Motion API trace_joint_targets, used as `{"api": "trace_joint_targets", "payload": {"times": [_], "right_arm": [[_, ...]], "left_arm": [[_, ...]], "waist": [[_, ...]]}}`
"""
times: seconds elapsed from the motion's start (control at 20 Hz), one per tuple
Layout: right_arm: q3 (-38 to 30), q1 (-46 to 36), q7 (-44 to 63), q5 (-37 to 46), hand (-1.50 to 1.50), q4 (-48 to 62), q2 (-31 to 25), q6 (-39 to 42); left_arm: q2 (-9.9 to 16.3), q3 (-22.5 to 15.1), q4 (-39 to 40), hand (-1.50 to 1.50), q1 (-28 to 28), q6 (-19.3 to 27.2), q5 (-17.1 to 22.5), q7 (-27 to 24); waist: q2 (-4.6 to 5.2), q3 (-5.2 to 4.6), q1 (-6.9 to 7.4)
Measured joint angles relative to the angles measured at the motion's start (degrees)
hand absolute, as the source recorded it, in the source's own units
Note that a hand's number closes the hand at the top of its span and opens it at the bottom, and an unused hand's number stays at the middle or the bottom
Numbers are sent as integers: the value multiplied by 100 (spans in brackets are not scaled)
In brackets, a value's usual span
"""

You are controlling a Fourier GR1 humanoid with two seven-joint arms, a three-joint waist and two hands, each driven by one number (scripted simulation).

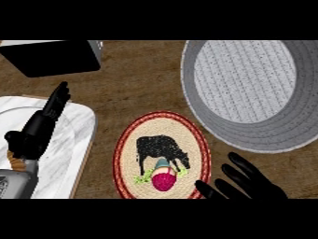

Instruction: Pick the cupcake from the placemat and place it in the basket

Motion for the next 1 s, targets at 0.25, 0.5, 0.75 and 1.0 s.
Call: {"api": "trace_joint_targets", "payload": {"times": [0.25, 0.5, 0.75, 1.0], "right_arm": [[-176, 1560, 245, 1296, -150, -28, 15, -633], [-84, 3331, 402, 2580, -150, -70, 267, -1188], [266, 4962, 358, 3659, -150, -67, 734, -2025], [569, 5880, 305, 4183, -150, 199, 993, -2927]], "left_arm": [[136, 138, -157, 0, 155, 16, 53, 57], [224, 174, -395, 0, 219, -77, 115, 84], [227, 102, -727, 0, 216, -222, 212, 255], [136, -7, -814, 0, 18, -262, 125, 394]], "waist": [[34, -23, -158], [108, -24, -40], [174, -12, 238], [230, -4, 476]]}}
